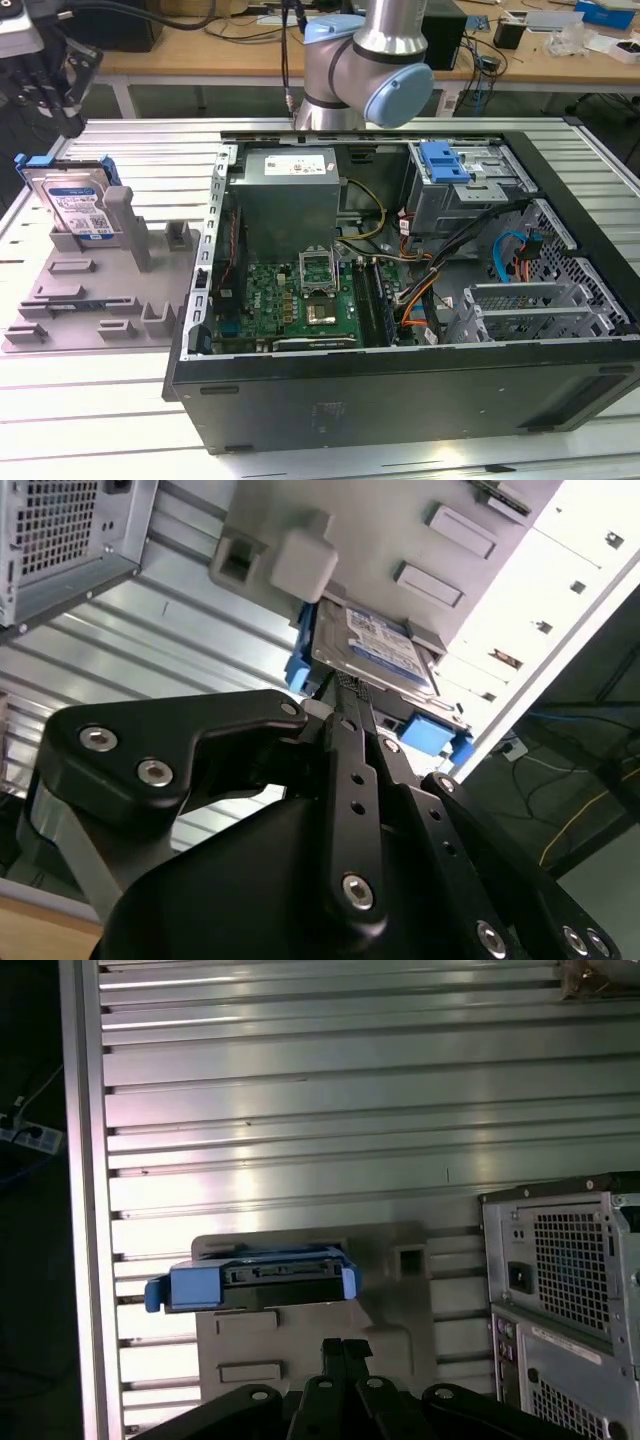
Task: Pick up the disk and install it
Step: 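Reach for the disk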
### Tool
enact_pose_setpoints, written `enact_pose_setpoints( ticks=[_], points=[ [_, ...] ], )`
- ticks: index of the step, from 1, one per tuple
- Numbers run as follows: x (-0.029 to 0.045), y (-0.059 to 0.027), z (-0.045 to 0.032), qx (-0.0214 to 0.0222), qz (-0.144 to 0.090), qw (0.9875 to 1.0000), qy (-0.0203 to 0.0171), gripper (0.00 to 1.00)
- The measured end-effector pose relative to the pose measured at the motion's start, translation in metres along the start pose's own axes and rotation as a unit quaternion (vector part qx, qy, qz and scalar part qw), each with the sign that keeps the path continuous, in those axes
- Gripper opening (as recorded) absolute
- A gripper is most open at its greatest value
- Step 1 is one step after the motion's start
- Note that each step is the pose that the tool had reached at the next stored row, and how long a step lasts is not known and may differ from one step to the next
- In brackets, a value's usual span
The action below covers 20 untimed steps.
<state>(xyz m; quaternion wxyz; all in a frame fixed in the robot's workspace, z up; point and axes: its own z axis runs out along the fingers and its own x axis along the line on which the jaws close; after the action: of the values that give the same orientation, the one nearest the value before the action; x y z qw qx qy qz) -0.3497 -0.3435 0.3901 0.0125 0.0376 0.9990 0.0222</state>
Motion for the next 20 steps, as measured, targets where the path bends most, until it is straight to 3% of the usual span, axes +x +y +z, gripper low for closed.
enact_pose_setpoints(
  ticks=[4,11,14,20],
  points=[
    [0.0168,0.0080,0.0005,0.0000,0.000,1.0000,0.0000,0.11],
    [0.0354,0.0200,0.0016,0.0000,0.000,1.0000,-0.0001,0.11],
    [0.0401,0.0245,0.0019,0.0000,0.000,1.0000,0.0001,0.11],
    [0.0402,0.0246,0.0020,0.0002,0.000,1.0000,0.0000,0.11]
  ],
)
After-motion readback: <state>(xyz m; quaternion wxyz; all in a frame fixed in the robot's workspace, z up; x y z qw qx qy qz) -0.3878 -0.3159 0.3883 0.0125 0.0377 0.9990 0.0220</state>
